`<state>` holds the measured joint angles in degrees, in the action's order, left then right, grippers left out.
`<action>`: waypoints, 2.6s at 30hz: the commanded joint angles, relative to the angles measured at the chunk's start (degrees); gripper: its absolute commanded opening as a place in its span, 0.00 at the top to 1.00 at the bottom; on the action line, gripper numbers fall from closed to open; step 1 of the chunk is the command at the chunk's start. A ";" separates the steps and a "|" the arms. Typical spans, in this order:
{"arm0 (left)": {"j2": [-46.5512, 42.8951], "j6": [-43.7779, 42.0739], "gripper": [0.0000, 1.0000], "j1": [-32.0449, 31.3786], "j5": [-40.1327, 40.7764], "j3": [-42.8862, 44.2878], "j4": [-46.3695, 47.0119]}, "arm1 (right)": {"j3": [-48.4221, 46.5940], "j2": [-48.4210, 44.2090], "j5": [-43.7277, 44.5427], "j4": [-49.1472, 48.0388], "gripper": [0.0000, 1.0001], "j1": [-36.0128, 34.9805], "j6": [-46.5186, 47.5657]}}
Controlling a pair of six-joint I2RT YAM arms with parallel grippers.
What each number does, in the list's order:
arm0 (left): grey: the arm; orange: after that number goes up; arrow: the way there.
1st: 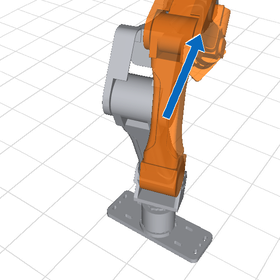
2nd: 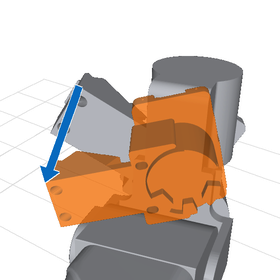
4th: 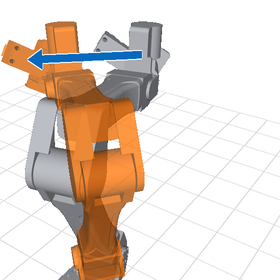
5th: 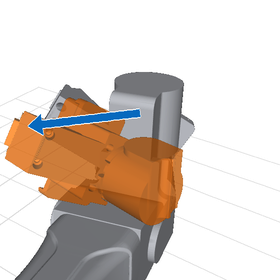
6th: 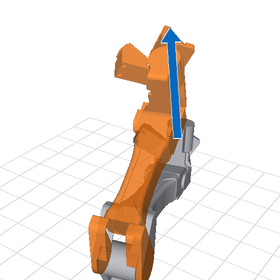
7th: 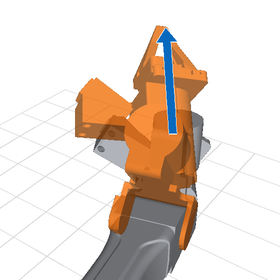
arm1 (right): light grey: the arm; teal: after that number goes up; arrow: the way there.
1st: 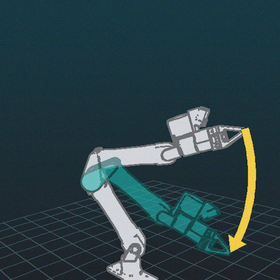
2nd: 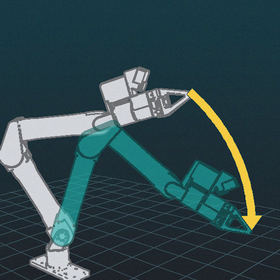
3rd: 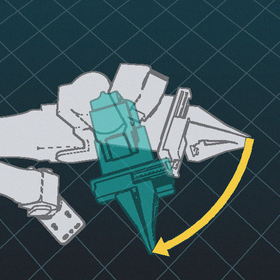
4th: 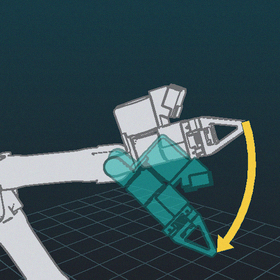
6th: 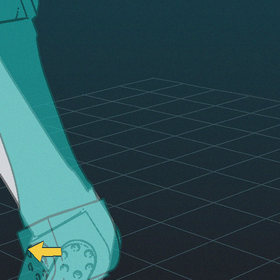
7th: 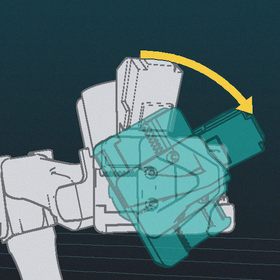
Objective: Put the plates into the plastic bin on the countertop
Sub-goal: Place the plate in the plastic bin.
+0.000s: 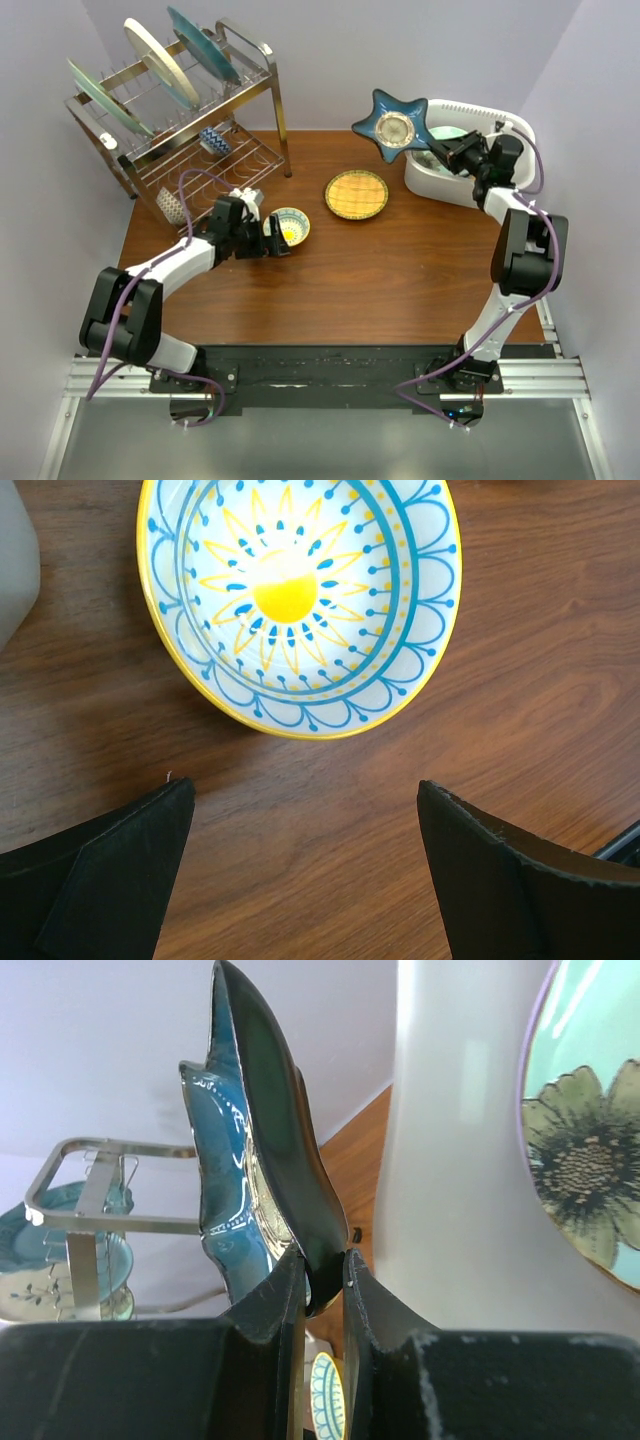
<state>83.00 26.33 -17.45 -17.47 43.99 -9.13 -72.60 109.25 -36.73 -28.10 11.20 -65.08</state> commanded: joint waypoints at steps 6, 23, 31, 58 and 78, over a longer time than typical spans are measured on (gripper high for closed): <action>4.18 -1.19 0.02 -1.18 -2.39 4.61 1.48 | 4.48 -5.62 4.82 -13.21 1.00 4.00 -4.36; 5.77 -1.19 0.02 -1.88 -3.36 5.06 2.71 | 5.89 -10.90 9.84 -6.97 1.00 9.01 1.09; 6.30 -0.93 0.02 -2.06 -3.88 4.79 3.41 | 7.03 -11.60 11.42 -7.15 1.00 10.94 0.48; 6.82 -0.57 0.02 -2.06 -5.55 4.62 4.47 | 2.90 -7.83 14.23 1.37 0.98 14.02 6.72; 5.95 -0.84 0.02 -2.06 -5.46 4.79 4.03 | 3.69 -8.44 15.46 4.54 0.59 14.02 8.74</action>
<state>89.58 25.96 -19.31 -22.37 46.87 -7.22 -66.15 103.00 -21.96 -20.56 25.10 -56.75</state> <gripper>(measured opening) 0.976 0.366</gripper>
